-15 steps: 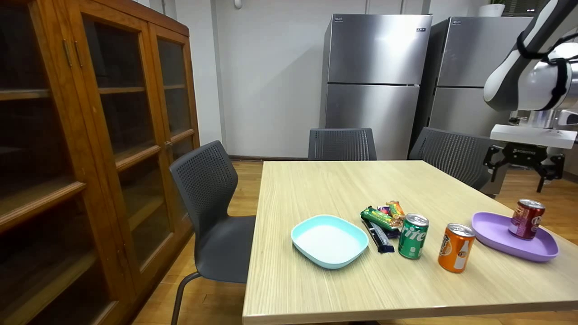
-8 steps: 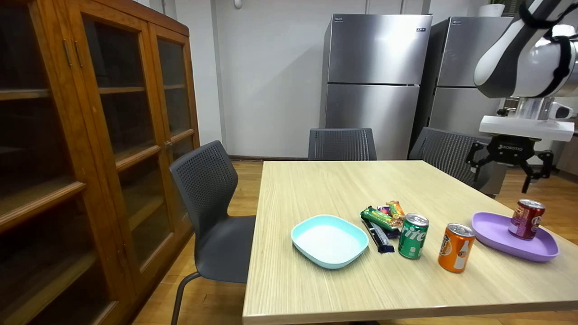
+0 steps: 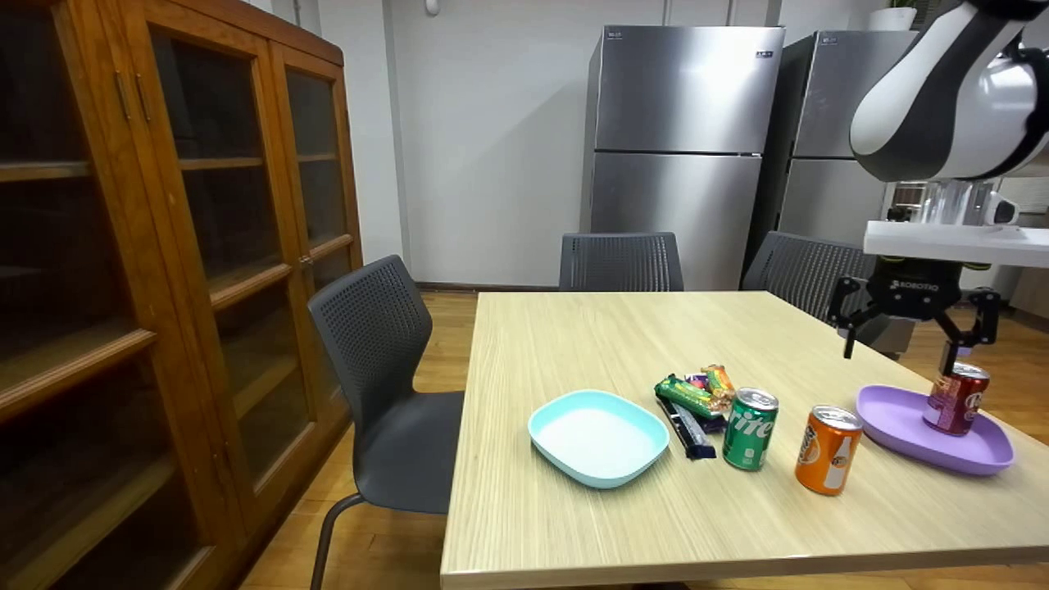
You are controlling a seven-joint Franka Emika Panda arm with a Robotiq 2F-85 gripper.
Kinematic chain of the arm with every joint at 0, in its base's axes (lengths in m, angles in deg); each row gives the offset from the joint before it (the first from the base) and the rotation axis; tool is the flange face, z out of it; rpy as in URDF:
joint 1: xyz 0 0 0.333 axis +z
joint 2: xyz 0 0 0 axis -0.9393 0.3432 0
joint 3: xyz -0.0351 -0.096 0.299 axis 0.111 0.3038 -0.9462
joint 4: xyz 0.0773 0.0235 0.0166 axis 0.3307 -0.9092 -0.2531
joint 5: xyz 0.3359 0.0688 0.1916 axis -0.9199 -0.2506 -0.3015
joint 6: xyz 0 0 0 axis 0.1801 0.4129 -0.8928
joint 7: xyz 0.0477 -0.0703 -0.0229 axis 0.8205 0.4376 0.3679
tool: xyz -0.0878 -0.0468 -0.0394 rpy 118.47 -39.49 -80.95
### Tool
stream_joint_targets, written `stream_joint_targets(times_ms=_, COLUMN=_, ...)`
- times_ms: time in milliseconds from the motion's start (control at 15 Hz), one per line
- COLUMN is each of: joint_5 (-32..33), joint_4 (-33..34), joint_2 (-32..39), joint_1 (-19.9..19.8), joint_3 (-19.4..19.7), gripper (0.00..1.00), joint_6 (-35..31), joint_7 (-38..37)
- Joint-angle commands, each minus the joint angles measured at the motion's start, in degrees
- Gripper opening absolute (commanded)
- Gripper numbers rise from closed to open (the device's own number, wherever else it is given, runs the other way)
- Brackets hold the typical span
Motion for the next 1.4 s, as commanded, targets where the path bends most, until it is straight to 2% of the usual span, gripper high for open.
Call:
stream_joint_targets(times_ms=0, joint_5=2.7, joint_4=-4.2, joint_2=-3.5, joint_1=0.3, joint_3=-1.0, gripper=1.00, joint_6=-0.8, joint_7=0.2)
stream_joint_targets(times_ms=67, joint_5=2.8, joint_4=-4.2, joint_2=-4.2, joint_1=0.2, joint_3=-1.2, gripper=1.00, joint_6=0.0, joint_7=0.1)
stream_joint_targets(times_ms=133, joint_5=1.8, joint_4=-2.0, joint_2=-0.8, joint_1=-0.5, joint_3=-1.3, gripper=1.00, joint_6=-0.1, joint_7=-0.1)
stream_joint_targets(times_ms=533, joint_5=1.6, joint_4=-2.3, joint_2=-0.8, joint_1=-0.3, joint_3=-1.9, gripper=1.00, joint_6=-0.6, joint_7=0.0)
stream_joint_targets(times_ms=800, joint_5=-1.6, joint_4=-2.2, joint_2=1.9, joint_1=-0.5, joint_3=-3.4, gripper=1.00, joint_6=-2.7, joint_7=2.5)
stream_joint_targets(times_ms=1333, joint_5=-0.6, joint_4=-0.7, joint_2=8.0, joint_1=0.8, joint_3=-3.8, gripper=1.00, joint_6=-6.6, joint_7=1.5)
